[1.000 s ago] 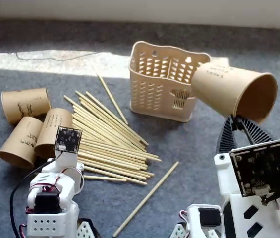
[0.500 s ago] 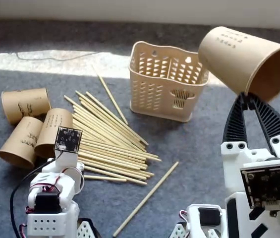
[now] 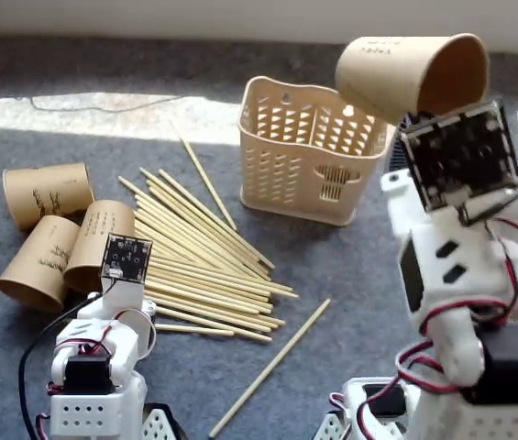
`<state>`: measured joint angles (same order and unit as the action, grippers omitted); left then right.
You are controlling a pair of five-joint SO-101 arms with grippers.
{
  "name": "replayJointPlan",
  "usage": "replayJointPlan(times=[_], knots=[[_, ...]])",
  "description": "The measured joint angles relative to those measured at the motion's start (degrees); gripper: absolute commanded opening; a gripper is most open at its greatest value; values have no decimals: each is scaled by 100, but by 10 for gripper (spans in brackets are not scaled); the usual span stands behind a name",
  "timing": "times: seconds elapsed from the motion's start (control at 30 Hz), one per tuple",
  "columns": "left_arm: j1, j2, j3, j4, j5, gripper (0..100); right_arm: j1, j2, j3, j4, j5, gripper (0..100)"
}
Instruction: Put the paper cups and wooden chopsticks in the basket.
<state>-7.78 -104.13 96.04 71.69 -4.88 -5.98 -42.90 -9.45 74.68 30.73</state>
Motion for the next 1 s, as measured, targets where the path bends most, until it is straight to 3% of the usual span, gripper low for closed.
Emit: replayJointPlan(times=[0.33,0.67,0.87,1.0], knots=[[0,0,0,0,0,5,-9,1503,9,0,756,5],[0,0,0,0,0,5,-18,1793,9,0,1477,8],[0,0,0,0,0,5,-62,1793,9,0,1574,166],[0,0,0,0,0,5,-220,1793,9,0,1574,184]])
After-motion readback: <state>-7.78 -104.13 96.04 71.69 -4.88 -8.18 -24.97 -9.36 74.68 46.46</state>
